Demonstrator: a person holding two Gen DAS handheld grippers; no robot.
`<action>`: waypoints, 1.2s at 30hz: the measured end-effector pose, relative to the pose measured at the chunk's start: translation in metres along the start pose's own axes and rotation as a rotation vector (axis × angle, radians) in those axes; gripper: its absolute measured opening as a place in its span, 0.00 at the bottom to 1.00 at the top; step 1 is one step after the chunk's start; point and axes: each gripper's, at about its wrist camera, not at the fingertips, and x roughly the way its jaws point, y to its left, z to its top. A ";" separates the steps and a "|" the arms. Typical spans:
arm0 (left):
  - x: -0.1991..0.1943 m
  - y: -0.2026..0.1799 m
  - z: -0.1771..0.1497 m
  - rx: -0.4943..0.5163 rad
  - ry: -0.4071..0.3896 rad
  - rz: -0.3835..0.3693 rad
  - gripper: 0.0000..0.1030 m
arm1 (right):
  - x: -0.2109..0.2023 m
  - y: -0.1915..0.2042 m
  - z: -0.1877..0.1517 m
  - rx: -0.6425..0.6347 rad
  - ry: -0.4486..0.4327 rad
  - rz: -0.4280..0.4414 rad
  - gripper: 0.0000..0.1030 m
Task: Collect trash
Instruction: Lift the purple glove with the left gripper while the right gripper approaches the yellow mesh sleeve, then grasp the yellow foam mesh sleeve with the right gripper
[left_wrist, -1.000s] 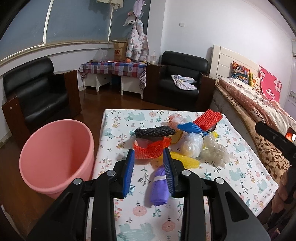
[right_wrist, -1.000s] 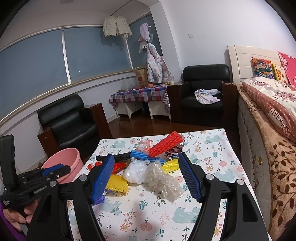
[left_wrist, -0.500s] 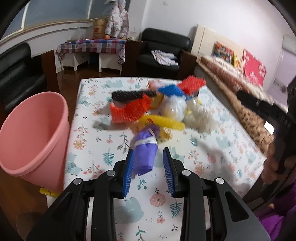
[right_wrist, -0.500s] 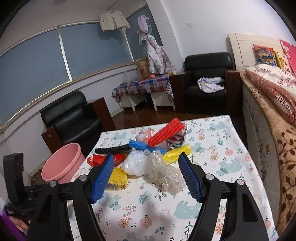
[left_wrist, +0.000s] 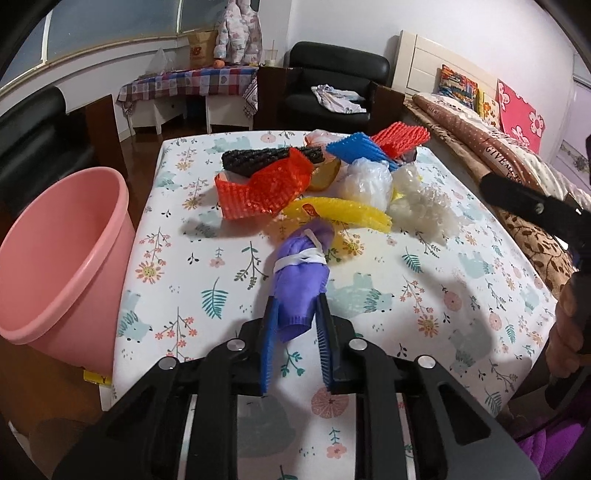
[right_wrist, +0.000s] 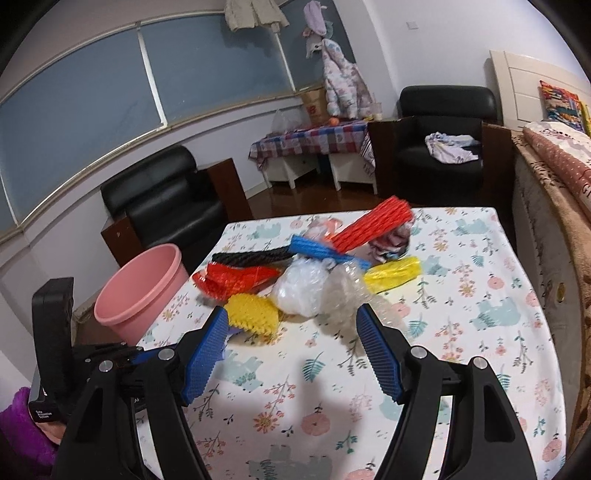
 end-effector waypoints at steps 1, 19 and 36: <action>-0.002 0.000 0.000 0.005 -0.005 -0.002 0.17 | 0.001 0.002 0.000 -0.004 0.005 0.004 0.69; -0.041 0.018 -0.021 0.051 0.031 -0.105 0.16 | 0.044 0.029 -0.009 -0.028 0.136 0.063 0.69; -0.068 0.053 -0.027 -0.084 -0.019 -0.119 0.16 | 0.107 0.031 -0.025 -0.006 0.330 -0.041 0.33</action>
